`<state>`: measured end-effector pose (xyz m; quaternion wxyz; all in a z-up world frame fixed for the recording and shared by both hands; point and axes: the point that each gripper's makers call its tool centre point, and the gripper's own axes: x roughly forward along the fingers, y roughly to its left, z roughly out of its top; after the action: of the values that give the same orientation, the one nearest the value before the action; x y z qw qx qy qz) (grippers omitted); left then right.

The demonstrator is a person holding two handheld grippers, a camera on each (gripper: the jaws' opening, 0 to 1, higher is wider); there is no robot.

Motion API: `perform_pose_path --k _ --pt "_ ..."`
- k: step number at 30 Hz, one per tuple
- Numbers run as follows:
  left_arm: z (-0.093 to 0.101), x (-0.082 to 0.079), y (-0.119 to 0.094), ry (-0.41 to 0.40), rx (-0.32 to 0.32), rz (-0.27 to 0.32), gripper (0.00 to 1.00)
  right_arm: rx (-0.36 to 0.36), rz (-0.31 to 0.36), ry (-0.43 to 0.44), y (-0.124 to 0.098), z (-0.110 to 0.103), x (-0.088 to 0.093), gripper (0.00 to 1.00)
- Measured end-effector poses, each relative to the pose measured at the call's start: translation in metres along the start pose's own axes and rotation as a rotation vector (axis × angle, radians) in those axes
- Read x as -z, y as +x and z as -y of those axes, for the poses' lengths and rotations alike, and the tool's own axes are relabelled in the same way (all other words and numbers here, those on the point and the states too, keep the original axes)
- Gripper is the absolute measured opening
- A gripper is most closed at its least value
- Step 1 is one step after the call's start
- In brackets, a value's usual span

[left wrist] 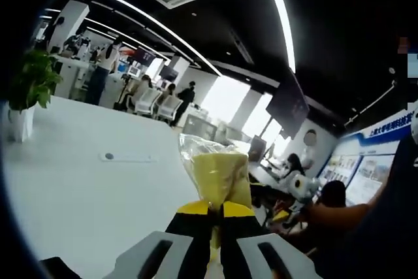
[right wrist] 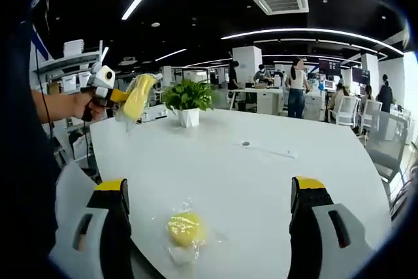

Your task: Compare the silicone blocks by pressing each to a similar depth, holding the contact briefly, and releasing to observe deformation and rebound differences across the visible hardness samples.

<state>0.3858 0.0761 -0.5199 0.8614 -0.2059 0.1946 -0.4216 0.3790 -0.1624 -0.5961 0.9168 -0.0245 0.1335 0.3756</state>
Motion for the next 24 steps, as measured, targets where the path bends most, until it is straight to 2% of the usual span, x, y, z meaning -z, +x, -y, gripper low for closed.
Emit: perform_pose_path --k 3,8,14,18,24 --pt "-0.003 0.004 0.000 -0.013 -0.010 -0.015 0.01 0.014 -0.042 0.010 -0.008 0.001 0.019 0.97" --pt "-0.005 0.009 0.000 -0.044 -0.015 -0.032 0.02 0.041 -0.062 0.040 -0.018 0.006 0.037 0.97" --pt "-0.011 0.018 0.002 -0.067 -0.033 -0.076 0.01 0.058 -0.080 0.039 -0.023 0.007 0.049 0.97" --pt "-0.012 0.021 0.001 -0.084 -0.030 -0.089 0.01 0.074 -0.083 0.069 -0.028 0.010 0.061 0.97" --pt "-0.017 0.024 0.001 -0.099 -0.038 -0.102 0.01 0.076 -0.092 0.070 -0.028 0.008 0.064 0.97"
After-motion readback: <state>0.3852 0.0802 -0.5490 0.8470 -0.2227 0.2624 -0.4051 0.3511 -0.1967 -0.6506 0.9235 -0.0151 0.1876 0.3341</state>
